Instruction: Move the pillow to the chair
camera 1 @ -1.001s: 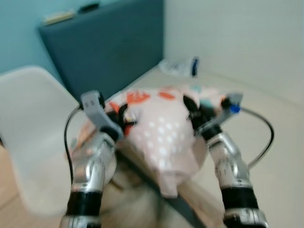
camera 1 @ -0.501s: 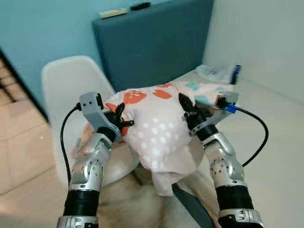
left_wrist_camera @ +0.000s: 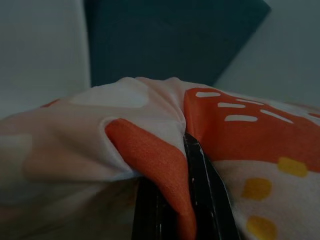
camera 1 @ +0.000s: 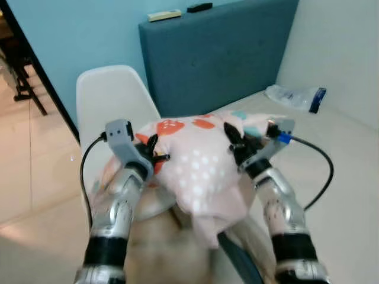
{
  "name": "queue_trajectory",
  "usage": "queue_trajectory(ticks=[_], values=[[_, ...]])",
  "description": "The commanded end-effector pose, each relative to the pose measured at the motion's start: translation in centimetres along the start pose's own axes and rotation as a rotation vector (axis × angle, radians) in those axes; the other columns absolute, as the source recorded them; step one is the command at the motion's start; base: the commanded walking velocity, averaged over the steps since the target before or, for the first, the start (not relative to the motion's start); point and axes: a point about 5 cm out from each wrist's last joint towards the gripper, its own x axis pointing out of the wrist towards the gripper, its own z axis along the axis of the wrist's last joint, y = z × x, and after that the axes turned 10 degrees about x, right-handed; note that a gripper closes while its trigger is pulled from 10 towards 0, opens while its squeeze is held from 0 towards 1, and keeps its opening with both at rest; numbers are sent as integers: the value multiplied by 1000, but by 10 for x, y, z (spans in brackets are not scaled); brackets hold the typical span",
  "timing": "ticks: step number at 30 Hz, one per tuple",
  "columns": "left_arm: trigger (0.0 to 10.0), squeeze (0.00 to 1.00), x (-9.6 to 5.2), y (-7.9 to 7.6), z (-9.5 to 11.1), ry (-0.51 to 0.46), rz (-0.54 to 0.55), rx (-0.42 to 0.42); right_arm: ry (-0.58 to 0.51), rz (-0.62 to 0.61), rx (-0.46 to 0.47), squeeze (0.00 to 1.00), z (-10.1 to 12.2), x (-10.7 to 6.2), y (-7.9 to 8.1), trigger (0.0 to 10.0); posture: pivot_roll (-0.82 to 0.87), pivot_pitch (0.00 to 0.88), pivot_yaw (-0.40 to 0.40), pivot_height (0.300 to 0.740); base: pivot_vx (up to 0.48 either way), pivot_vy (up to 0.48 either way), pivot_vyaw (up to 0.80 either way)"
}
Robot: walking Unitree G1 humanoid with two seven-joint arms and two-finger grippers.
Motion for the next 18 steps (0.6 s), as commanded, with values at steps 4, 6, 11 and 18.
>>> queue_trajectory(ticks=[4,6,11,18], values=[[10000,0,3,-8,11,-56,-35,14,32,87,1,0,-9,6,16,10000,-36,105,38,740,0,0,758],[10000,0,3,-9,11,-55,-36,15,32,90,1,0,-9,6,17,10000,-35,105,37,740,0,0,756],[10000,0,4,-8,11,-54,-35,16,33,94,2,0,-9,6,17,10000,-35,107,37,740,0,0,760],[10000,0,4,-8,11,-51,-36,17,41,79,-1,0,-11,6,16,10000,-34,108,37,740,0,0,756]])
